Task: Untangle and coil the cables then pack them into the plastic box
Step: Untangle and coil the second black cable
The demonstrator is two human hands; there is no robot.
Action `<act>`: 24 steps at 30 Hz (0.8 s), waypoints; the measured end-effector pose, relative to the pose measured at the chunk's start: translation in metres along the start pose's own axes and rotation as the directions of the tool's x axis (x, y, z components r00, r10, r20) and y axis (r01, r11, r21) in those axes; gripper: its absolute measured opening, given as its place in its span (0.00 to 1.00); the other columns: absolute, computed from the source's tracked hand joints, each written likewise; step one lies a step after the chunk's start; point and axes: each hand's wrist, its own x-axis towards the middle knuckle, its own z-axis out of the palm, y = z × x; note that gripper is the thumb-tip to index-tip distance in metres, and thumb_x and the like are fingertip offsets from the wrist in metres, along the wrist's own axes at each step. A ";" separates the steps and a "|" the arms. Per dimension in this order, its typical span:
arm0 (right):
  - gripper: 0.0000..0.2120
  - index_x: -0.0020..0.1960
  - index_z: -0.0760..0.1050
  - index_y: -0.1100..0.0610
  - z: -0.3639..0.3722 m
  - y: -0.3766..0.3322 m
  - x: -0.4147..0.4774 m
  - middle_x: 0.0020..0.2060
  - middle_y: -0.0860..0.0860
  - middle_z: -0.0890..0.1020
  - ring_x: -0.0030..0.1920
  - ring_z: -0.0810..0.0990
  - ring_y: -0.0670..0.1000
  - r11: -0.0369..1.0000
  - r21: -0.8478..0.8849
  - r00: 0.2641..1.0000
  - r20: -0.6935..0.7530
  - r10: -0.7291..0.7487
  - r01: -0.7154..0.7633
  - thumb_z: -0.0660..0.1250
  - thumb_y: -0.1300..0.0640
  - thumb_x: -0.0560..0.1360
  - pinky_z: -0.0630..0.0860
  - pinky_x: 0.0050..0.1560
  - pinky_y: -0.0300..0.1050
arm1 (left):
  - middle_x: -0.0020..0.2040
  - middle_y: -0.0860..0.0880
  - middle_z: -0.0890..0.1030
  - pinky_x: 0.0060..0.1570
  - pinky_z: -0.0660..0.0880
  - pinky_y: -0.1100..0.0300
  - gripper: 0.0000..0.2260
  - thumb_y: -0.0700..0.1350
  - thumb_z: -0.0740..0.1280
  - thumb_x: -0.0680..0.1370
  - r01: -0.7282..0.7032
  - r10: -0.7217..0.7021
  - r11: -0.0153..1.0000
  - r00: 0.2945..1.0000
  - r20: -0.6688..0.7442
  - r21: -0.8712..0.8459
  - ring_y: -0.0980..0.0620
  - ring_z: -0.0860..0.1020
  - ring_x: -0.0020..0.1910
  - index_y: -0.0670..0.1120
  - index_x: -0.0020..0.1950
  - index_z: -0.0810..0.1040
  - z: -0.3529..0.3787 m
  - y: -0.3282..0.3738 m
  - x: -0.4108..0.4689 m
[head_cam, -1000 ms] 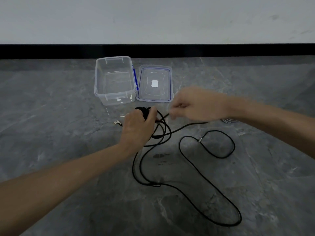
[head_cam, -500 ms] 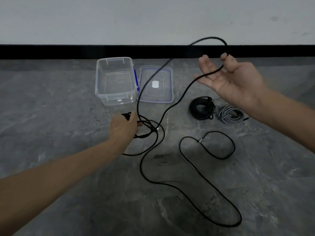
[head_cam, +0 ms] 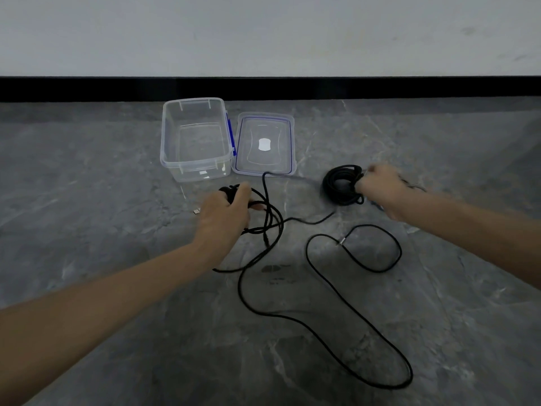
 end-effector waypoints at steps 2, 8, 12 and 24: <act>0.23 0.66 0.69 0.60 0.009 -0.008 -0.009 0.58 0.58 0.77 0.54 0.77 0.56 0.953 -0.153 0.965 0.067 -0.255 0.262 0.65 0.65 0.72 0.75 0.53 0.47 | 0.31 0.34 0.76 0.34 0.69 0.56 0.23 0.47 0.61 0.79 -0.032 0.032 0.999 0.998 0.051 -0.010 0.49 0.70 0.29 0.48 0.23 0.76 0.003 0.002 -0.004; 0.37 0.76 0.58 0.54 0.040 -0.050 -0.064 0.73 0.52 0.64 0.70 0.63 0.45 0.470 -0.125 0.464 0.501 -0.730 0.874 0.64 0.72 0.72 0.61 0.66 0.30 | 0.23 0.44 0.67 0.30 0.63 0.57 0.23 0.46 0.60 0.80 -0.189 0.176 0.980 0.970 0.170 0.062 0.49 0.66 0.24 0.31 0.31 0.69 0.008 0.005 -0.011; 0.22 0.66 0.71 0.61 0.048 -0.051 -0.056 0.56 0.54 0.79 0.54 0.77 0.50 0.536 -0.026 0.462 0.544 -0.700 0.843 0.64 0.71 0.73 0.75 0.54 0.41 | 0.26 0.40 0.68 0.30 0.64 0.57 0.25 0.48 0.60 0.81 -0.224 0.212 0.974 0.956 0.201 0.037 0.48 0.66 0.26 0.29 0.33 0.68 0.004 0.004 -0.014; 0.10 0.45 0.72 0.58 0.017 -0.041 -0.030 0.45 0.56 0.83 0.41 0.83 0.48 0.763 0.320 0.792 0.058 -0.608 0.562 0.56 0.63 0.82 0.80 0.48 0.43 | 0.29 0.51 0.81 0.35 0.71 0.63 0.22 0.51 0.59 0.82 0.031 -0.018 0.995 0.991 0.131 -0.095 0.59 0.70 0.24 0.36 0.38 0.78 0.002 0.001 -0.006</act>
